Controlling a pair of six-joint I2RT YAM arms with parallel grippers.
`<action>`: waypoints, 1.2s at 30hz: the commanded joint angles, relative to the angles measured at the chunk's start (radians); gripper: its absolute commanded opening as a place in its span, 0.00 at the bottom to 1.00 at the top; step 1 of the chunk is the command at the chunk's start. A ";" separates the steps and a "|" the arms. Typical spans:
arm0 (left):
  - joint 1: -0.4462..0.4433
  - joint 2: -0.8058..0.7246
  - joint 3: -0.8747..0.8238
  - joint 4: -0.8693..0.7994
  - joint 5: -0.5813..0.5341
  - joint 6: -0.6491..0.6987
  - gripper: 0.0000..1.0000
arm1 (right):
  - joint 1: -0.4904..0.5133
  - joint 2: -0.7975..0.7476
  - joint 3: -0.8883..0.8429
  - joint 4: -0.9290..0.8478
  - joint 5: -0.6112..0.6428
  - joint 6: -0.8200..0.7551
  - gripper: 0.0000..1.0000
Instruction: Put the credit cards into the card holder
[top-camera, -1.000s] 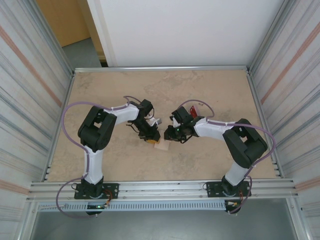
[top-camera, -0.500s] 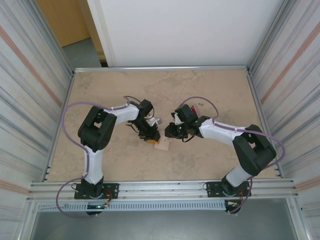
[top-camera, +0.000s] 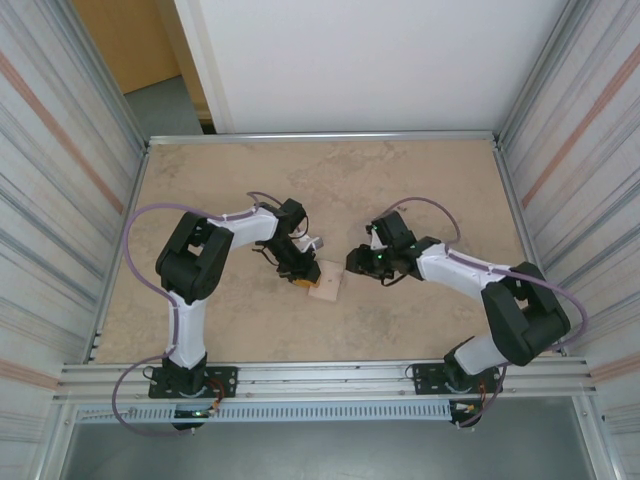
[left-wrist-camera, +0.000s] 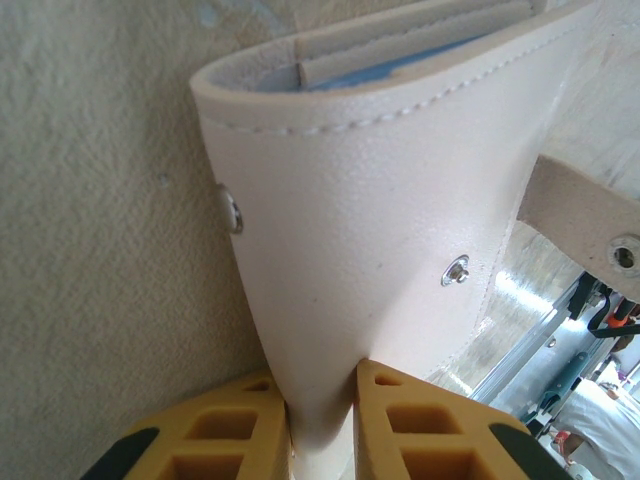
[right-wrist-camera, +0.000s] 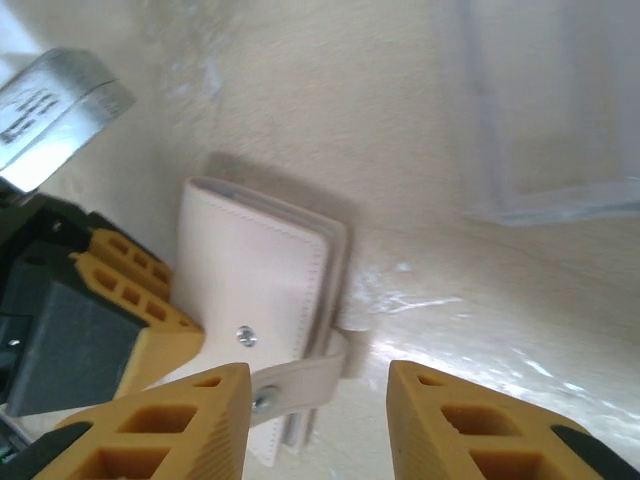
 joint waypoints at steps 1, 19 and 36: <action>-0.019 0.047 -0.017 0.007 -0.047 0.013 0.19 | -0.030 -0.021 -0.089 0.098 -0.049 0.104 0.42; -0.019 0.055 -0.014 0.007 -0.043 0.012 0.19 | 0.048 0.161 -0.111 0.393 -0.169 0.233 0.43; -0.018 0.058 -0.013 0.007 -0.040 0.011 0.19 | 0.111 0.206 -0.035 0.244 -0.080 0.172 0.39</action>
